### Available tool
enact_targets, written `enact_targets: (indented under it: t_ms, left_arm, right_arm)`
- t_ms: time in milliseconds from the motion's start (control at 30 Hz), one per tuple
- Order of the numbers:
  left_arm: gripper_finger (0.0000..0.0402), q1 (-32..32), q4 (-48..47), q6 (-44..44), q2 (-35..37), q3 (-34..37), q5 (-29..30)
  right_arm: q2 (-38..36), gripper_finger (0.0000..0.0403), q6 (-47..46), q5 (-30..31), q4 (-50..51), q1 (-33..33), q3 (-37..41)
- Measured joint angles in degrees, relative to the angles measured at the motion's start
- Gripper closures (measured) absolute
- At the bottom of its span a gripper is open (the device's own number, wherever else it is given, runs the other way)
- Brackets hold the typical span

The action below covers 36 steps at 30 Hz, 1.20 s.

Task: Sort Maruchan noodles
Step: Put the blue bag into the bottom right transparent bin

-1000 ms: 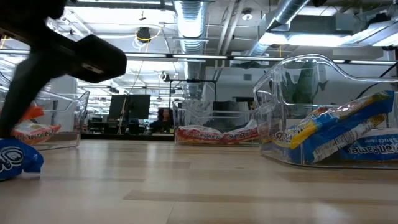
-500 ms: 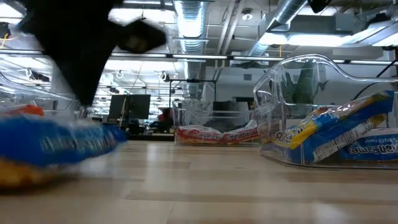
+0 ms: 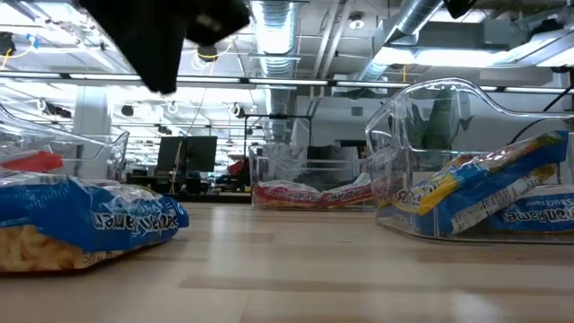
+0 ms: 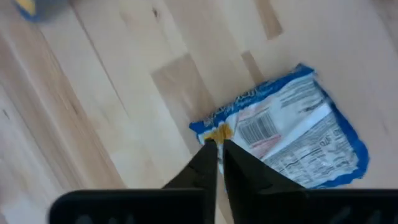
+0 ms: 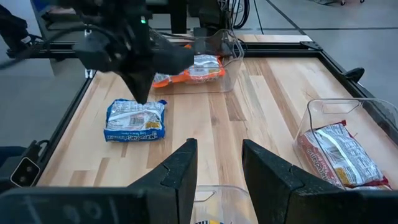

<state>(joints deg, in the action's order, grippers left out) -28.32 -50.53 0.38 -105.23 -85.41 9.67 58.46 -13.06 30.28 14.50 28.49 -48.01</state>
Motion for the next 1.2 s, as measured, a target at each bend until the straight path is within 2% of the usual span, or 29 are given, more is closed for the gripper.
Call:
enact_targets:
  t_ms: [133,467,567,700,833,900,967,1033,1167,1200]
  left_arm:
    - [0.0335,1.68,1.25,-4.47,-0.05,3.47,-1.29]
    - [0.0146,5.23,3.15,-19.26,-0.04,9.35,-10.01]
    - [0.0113,6.03,8.28,-20.42,-0.02,12.5,-13.43]
    - [0.0099,7.12,12.48,-22.23,0.0,16.21,-16.79]
    - [0.0098,8.44,15.76,-24.91,0.23,19.82,-21.76]
    - [0.0101,8.77,16.31,-25.32,0.35,21.14,-22.29]
    - [0.012,9.06,16.72,-26.19,0.47,21.95,-21.26]
    - [0.017,9.07,17.21,-26.39,0.57,22.16,-19.71]
    - [0.0352,9.25,17.94,-23.68,0.57,22.18,-17.62]
    - [0.0372,9.25,18.19,-23.52,0.63,22.21,-16.6]
  right_arm:
    - [0.0,0.0251,-0.04,0.0,-0.09,-0.01,0.01]
    - [0.0,0.0251,-0.13,-0.02,0.02,0.0,0.02]
    - [0.0,0.0251,-0.13,-0.02,0.08,0.0,0.02]
    - [0.0,0.0251,-0.11,-0.02,0.09,0.0,0.02]
    - [0.0,0.0251,-0.09,-0.02,0.12,-0.01,0.02]
    - [0.0,0.0251,-0.06,-0.02,0.13,-0.01,0.02]
    - [0.0,0.0251,-0.06,-0.02,0.15,-0.02,0.02]
    - [0.0,0.0251,-0.06,-0.02,0.15,0.0,0.02]
    - [0.0,0.0251,-0.41,-0.02,0.15,0.0,0.02]
    - [0.0,0.0251,-0.41,-0.02,0.15,-0.02,0.02]
